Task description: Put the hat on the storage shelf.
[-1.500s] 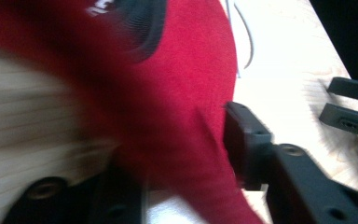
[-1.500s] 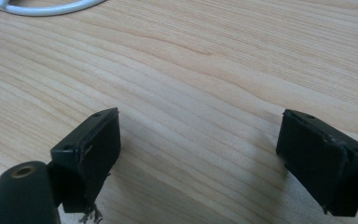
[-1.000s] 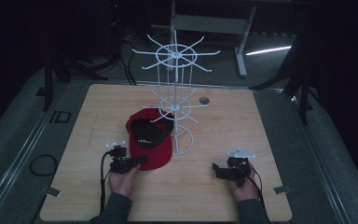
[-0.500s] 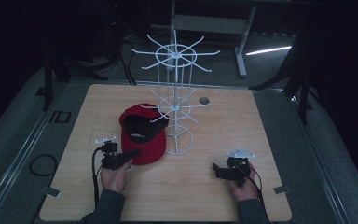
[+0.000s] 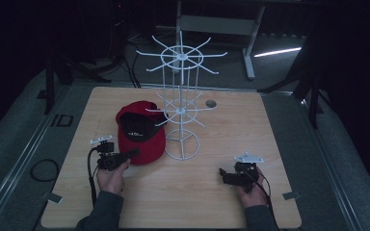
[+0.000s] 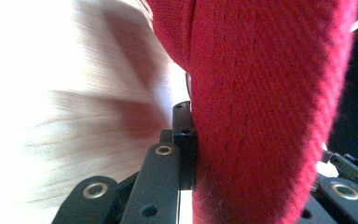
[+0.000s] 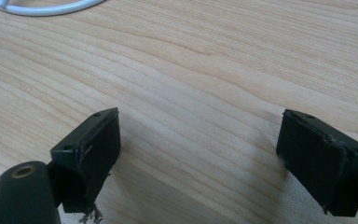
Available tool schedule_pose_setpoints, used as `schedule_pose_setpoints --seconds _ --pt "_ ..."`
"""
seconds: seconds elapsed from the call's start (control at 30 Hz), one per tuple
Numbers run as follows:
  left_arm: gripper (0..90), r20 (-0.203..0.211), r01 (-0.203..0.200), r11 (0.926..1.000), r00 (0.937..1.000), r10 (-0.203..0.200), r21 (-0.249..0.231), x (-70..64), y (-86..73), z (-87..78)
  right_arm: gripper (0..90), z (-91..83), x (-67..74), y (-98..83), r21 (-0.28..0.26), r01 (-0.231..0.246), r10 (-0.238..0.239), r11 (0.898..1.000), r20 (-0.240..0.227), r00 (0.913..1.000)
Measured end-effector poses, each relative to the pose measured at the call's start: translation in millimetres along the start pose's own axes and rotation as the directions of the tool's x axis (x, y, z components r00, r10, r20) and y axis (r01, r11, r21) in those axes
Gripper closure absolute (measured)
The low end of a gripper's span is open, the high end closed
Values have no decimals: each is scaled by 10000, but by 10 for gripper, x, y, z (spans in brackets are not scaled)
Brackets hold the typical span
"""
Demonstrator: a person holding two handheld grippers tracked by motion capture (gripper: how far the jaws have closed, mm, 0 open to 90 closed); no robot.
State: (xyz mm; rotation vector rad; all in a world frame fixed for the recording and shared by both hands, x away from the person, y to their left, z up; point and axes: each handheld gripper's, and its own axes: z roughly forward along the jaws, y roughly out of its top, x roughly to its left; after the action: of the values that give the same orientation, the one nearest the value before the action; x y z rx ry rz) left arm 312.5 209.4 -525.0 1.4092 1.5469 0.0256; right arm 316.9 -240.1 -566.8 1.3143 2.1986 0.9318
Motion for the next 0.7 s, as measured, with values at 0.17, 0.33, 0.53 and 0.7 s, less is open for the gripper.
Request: schedule_pose_setpoints --seconds 0.17,0.33,0.53,0.7 --pt "842 70 -53 10000 10000 53 -53 -10 66 -49 134 0 0 0 -1 -1 1 10000 1 10000" --pt "841 6 -228 9996 9997 228 -181 -10 125 -98 134 0 1 0 3 -16 16 10000 -1 10000" --pt "841 -46 -206 9991 9998 205 -362 -27 189 -143 134 -1 1 0 4 -16 16 10000 -1 10000" --pt "842 -94 -285 9986 9996 281 -453 -34 231 -179 134 -1 1 0 4 -17 17 10000 -2 10000"
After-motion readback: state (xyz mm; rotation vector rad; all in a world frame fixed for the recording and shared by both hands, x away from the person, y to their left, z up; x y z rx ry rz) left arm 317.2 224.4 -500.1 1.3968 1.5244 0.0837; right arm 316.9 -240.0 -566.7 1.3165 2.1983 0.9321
